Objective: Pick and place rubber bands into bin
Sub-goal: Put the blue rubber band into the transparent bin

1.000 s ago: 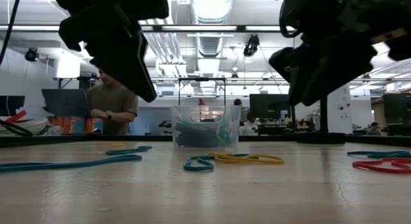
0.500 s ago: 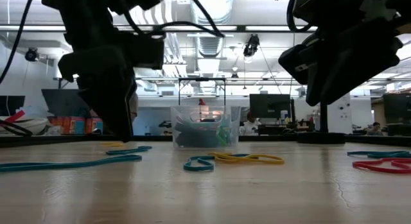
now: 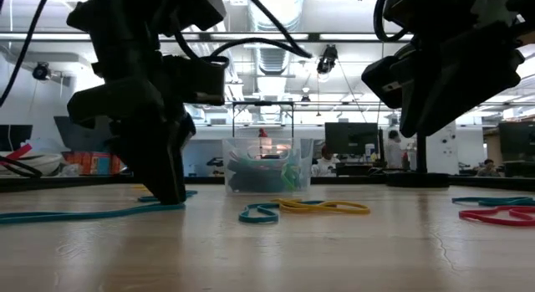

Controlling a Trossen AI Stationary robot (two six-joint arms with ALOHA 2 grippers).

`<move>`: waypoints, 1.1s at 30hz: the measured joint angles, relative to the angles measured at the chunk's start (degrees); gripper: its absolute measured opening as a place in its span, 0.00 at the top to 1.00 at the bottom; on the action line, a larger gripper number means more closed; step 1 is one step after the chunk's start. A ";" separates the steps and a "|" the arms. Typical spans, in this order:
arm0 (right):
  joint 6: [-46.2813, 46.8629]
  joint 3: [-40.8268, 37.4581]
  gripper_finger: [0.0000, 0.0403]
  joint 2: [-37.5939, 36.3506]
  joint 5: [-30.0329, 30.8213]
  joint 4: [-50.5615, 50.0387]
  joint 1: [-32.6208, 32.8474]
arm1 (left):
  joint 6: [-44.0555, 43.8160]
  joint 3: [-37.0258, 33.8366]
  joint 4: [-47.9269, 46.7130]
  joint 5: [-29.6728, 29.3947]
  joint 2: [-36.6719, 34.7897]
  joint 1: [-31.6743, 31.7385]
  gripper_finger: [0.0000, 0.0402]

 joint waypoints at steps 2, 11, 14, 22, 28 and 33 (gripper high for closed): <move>-0.06 0.00 0.82 0.00 -0.01 0.00 -0.04 | -0.02 0.10 -0.03 0.40 0.32 0.00 0.67; -1.37 0.00 0.82 0.00 0.01 0.02 -0.04 | -2.14 0.13 -0.20 2.43 0.47 0.32 0.85; -1.54 0.00 0.82 0.00 0.01 0.02 -0.04 | -2.98 -0.10 -0.63 2.95 0.48 0.53 0.94; -1.52 0.00 0.82 0.00 0.01 0.02 -0.04 | -1.00 0.63 -2.16 2.76 0.55 0.74 1.00; -1.52 0.00 0.82 0.00 0.01 0.02 -0.04 | 3.28 3.65 -3.99 -1.19 0.92 0.20 1.00; -1.64 0.00 0.82 0.00 0.01 0.00 -0.04 | 4.09 7.10 -7.81 -7.41 0.83 -1.13 1.00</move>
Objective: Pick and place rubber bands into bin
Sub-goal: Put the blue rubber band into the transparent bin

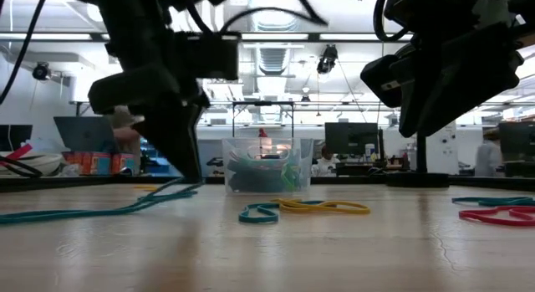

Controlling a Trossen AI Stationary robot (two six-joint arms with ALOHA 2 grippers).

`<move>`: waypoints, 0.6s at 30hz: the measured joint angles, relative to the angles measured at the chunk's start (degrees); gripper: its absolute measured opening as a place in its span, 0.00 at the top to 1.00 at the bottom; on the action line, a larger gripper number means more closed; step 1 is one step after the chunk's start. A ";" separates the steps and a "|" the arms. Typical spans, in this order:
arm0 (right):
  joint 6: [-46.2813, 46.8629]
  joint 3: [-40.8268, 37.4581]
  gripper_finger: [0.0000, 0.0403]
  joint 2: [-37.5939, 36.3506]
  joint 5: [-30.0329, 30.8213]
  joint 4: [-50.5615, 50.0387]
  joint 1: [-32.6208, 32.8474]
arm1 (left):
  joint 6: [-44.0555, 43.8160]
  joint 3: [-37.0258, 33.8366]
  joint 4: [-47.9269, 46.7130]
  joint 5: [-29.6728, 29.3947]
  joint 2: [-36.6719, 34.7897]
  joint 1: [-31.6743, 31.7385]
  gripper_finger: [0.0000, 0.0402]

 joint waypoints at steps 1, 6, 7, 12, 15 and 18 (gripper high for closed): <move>-0.19 0.00 0.82 0.00 0.00 0.00 0.00 | 0.55 0.56 -0.48 -1.18 0.00 -0.38 1.00; -0.94 0.00 0.82 0.00 0.02 0.00 0.00 | 3.93 3.37 -0.77 -7.38 -0.04 -2.26 1.00; -1.07 0.00 0.82 0.00 0.18 0.00 0.00 | 4.86 3.91 -0.68 -8.72 -0.04 -2.64 1.00; -1.41 0.00 0.82 0.00 3.63 -0.16 0.00 | 8.12 6.48 -0.63 -15.91 -0.09 -4.69 1.00; -1.41 0.00 0.82 0.00 4.39 -0.46 0.00 | 9.50 7.58 -0.44 -19.94 -0.15 -5.81 1.00; -1.41 0.00 0.82 0.00 4.39 -0.48 0.00 | 9.86 8.08 -0.53 -24.68 -0.15 -6.63 1.00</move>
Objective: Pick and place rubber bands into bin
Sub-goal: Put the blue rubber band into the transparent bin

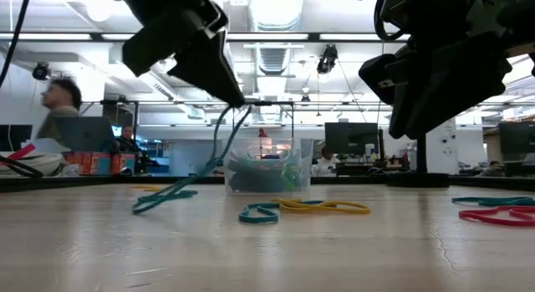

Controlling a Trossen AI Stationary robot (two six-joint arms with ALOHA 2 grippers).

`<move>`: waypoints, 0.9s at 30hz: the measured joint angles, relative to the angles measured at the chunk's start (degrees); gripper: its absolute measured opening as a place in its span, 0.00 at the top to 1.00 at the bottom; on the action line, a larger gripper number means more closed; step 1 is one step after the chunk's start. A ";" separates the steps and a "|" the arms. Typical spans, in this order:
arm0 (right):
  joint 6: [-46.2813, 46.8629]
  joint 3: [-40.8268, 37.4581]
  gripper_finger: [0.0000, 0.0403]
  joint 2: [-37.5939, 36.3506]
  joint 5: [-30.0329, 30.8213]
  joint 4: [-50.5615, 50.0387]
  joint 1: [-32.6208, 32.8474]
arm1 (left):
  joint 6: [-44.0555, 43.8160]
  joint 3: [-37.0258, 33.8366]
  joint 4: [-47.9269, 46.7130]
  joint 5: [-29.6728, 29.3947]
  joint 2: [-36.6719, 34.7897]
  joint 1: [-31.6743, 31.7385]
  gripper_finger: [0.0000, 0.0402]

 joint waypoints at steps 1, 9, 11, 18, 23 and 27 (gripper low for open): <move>0.00 0.00 0.82 0.00 0.00 0.00 0.00 | 0.08 0.15 -0.06 -1.65 0.01 -0.22 1.00; -0.35 0.00 0.82 0.00 0.02 -0.03 0.00 | 0.28 1.43 0.07 -11.92 0.00 -0.50 1.00; -0.66 0.00 0.82 0.00 0.04 -0.03 0.00 | 1.43 2.16 0.07 -14.51 0.00 -0.52 1.00; -0.87 0.00 0.82 0.00 0.13 0.00 0.00 | 8.28 5.28 0.23 -25.87 -0.07 0.07 1.00; -0.87 0.00 0.82 0.00 0.13 0.11 0.00 | 14.68 7.85 0.30 -29.52 -0.27 3.23 1.00; -0.87 0.00 0.82 0.00 0.13 0.14 0.00 | 18.36 8.94 0.66 -29.43 -0.71 7.12 1.00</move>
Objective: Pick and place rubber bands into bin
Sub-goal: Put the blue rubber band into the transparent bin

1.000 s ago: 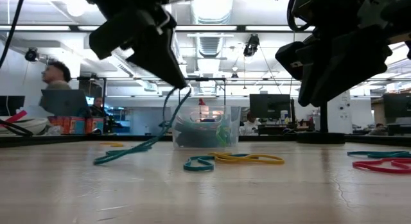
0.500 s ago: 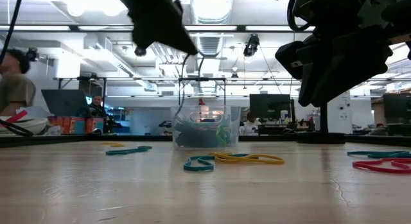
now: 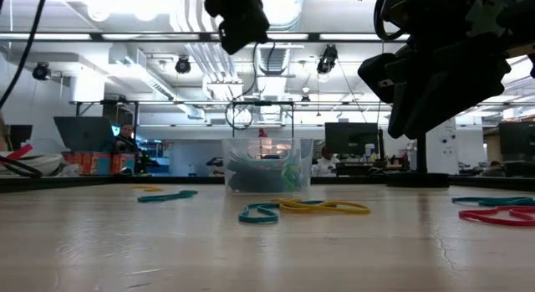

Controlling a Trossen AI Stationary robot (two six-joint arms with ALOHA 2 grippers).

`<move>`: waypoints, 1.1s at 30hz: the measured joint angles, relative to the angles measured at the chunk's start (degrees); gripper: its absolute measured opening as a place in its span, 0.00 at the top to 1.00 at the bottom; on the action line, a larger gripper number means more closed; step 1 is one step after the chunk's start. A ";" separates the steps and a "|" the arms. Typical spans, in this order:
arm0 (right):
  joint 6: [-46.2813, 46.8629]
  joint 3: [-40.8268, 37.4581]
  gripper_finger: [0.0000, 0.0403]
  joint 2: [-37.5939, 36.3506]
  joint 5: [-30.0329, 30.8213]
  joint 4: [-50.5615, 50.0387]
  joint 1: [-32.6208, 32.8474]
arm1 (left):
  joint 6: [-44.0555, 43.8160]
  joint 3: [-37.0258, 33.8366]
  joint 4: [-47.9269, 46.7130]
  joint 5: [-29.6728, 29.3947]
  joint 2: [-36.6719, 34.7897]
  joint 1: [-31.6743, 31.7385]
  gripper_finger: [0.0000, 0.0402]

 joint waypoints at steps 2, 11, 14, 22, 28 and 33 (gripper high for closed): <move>0.00 0.00 0.82 0.00 -0.01 0.05 0.00 | 1.41 0.06 0.10 0.71 -0.47 2.12 1.00; 0.00 0.00 0.82 0.00 -0.02 0.19 0.00 | 5.25 0.00 0.14 10.23 -2.29 12.54 1.00; 0.00 0.00 0.82 0.00 -0.03 0.19 0.00 | 5.18 -0.03 0.12 17.83 -2.33 15.38 1.00; -0.02 0.00 0.82 0.02 -0.04 0.19 0.00 | 2.17 -0.51 -0.61 31.98 -2.33 18.31 1.00; -0.02 0.00 0.82 0.02 -0.06 0.27 -0.01 | 1.01 -1.74 -3.70 37.30 -2.19 19.15 1.00; -0.02 0.00 0.82 0.02 -0.07 0.43 0.00 | -3.51 -2.72 -4.47 37.93 -2.17 19.52 1.00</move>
